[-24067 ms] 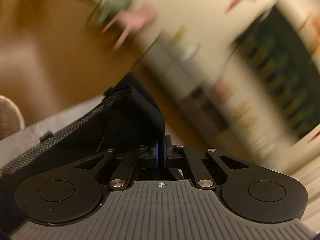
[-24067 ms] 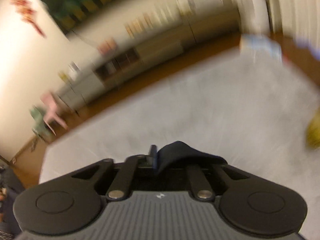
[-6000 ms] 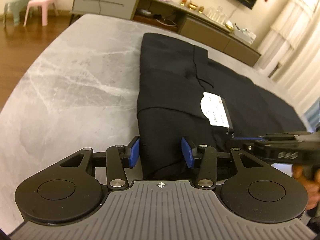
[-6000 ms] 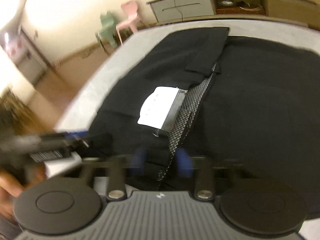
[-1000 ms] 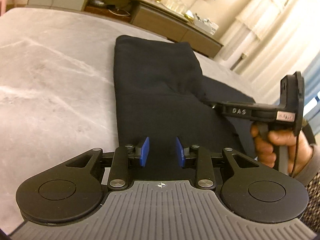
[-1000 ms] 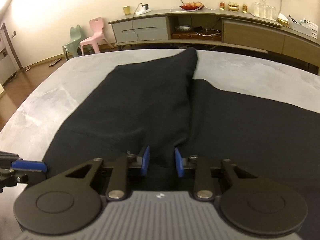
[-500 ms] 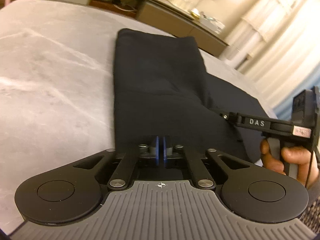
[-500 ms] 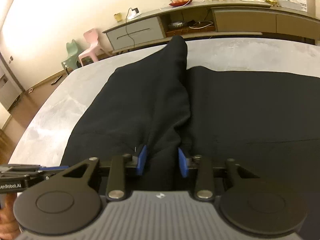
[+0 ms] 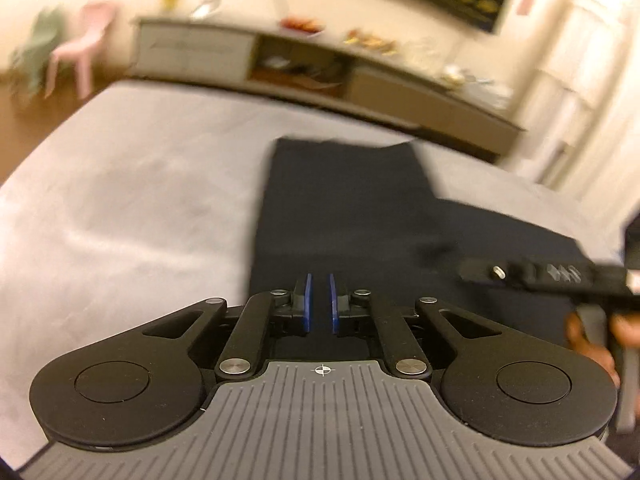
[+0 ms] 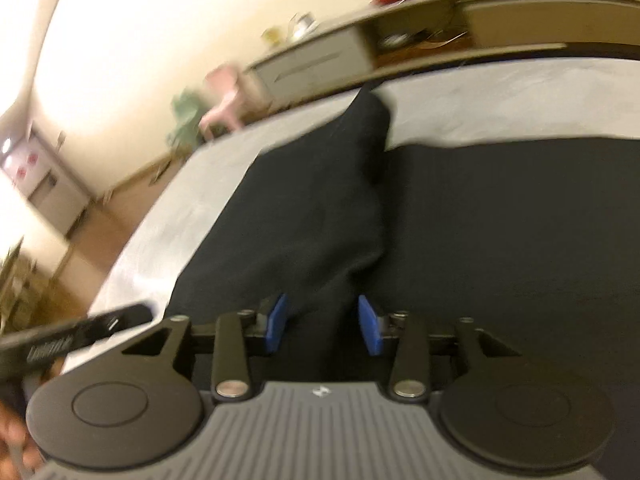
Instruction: Fold clothes
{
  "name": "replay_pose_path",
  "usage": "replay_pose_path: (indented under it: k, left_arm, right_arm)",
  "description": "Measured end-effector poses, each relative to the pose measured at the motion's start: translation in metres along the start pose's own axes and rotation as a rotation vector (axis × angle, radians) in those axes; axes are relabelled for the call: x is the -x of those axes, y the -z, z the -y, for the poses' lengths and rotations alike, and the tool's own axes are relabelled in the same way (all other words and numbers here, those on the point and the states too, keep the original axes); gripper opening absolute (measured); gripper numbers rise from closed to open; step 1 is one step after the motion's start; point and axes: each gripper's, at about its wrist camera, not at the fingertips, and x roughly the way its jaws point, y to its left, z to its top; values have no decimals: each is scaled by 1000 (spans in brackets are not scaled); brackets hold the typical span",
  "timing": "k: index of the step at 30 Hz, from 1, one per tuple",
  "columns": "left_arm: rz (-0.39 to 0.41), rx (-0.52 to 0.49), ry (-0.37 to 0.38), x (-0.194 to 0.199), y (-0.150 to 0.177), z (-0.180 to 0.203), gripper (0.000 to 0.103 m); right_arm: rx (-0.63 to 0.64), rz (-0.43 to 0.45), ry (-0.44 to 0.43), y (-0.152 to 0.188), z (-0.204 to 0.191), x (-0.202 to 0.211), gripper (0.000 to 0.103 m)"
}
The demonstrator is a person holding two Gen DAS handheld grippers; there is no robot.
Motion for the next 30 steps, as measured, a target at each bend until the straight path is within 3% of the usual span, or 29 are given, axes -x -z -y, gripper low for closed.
replay_pose_path:
  k: [2, 3, 6, 9, 11, 12, 13, 17, 19, 21, 24, 30]
  left_arm:
    - [-18, -58, 133, -2, 3, 27, 7]
    - [-34, -91, 175, -8, 6, 40, 14]
    - [-85, -225, 253, -32, 17, 84, 16]
    - [-123, -317, 230, -57, 33, 108, 18]
    - [-140, -353, 149, -69, 41, 109, 9]
    - [-148, -370, 108, -75, 45, 110, 0]
    - [-149, -366, 72, -75, 44, 109, 0]
    - [-145, -345, -74, -76, 43, 107, 0]
    - [-142, -366, -98, -77, 41, 113, 6]
    - [-178, -369, 5, -77, 36, 130, 21]
    - [-148, -436, 80, -69, 18, 158, 23]
    - [-230, -513, -99, -153, -35, 158, 24]
  right_arm:
    - [-10, 34, 45, -5, 17, 19, 43]
    - [-1, 44, 80, -6, 25, 29, 43]
    - [110, 5, 241, 3, 46, 46, 43]
    - [208, -31, 378, 15, 67, 62, 42]
    - [249, -40, 428, 22, 80, 71, 43]
    - [260, -34, 436, 24, 87, 77, 49]
    - [249, -34, 444, 25, 94, 82, 55]
    - [221, -46, 491, 19, 109, 88, 56]
    - [219, -41, 508, 20, 115, 91, 58]
    - [216, -47, 506, 19, 121, 92, 59]
    - [253, -75, 495, 14, 121, 87, 62]
    - [315, -102, 462, 15, 122, 95, 63]
